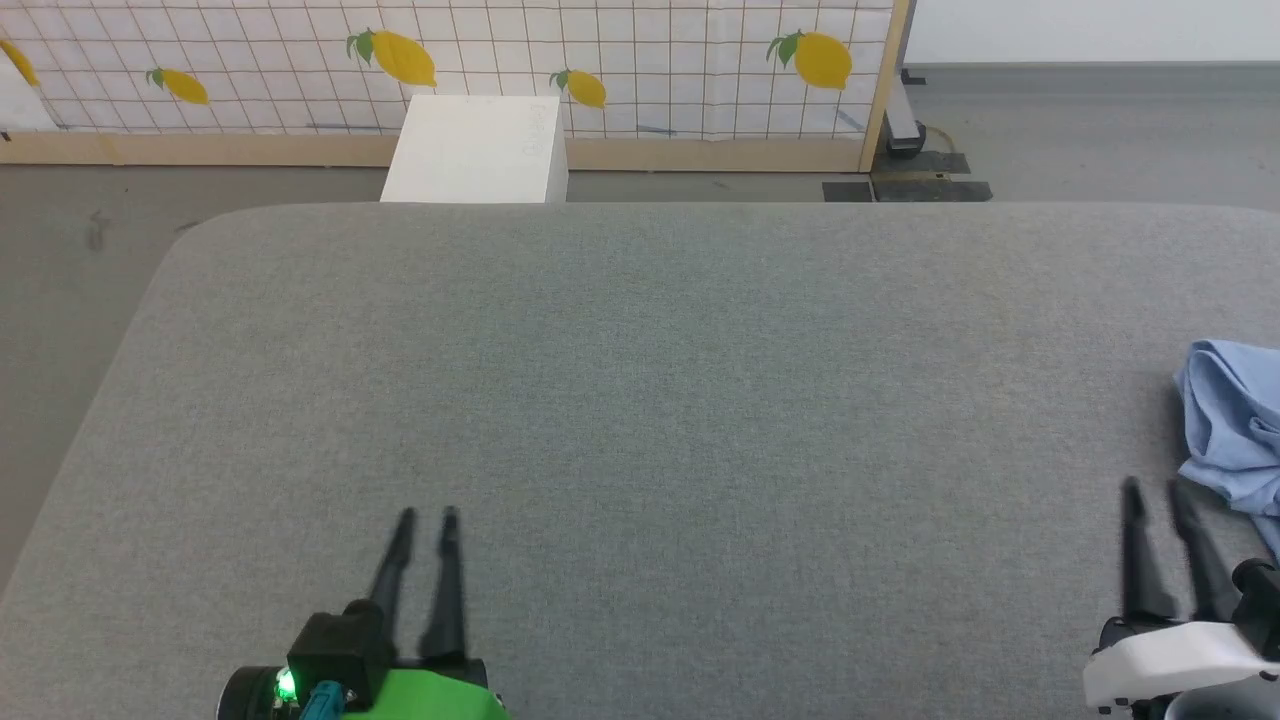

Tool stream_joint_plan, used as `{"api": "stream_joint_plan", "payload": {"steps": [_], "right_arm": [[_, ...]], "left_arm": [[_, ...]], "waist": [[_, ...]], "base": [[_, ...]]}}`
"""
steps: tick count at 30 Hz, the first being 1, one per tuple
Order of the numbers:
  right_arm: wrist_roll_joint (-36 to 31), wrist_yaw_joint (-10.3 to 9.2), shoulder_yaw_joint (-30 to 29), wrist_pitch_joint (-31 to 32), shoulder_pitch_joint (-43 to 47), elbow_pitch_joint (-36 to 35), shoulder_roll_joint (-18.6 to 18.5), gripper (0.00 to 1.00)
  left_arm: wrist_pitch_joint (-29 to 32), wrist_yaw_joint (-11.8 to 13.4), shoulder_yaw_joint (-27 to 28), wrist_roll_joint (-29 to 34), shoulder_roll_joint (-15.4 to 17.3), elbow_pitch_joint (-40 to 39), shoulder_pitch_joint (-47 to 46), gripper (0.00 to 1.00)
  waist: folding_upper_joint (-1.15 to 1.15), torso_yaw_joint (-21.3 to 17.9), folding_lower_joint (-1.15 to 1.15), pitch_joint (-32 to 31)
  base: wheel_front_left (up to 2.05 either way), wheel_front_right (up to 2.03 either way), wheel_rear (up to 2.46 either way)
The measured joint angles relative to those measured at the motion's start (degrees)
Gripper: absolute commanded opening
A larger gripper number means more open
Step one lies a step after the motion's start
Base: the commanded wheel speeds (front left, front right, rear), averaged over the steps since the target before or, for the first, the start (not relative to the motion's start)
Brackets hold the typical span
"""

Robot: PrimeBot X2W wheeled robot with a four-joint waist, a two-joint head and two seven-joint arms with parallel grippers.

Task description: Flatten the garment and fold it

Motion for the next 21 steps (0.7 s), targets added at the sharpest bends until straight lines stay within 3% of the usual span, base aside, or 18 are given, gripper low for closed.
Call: {"api": "stream_joint_plan", "payload": {"steps": [21], "right_arm": [[-0.11,0.00,2.31,2.36,0.00,-1.37,0.00,0.00]], "left_arm": [[2.58,-0.97,1.93,1.31,-0.40,0.05,-0.20,0.00]], "waist": [[0.00,0.29,0.00,-0.03]], "base": [[0.00,0.00,0.00]]}}
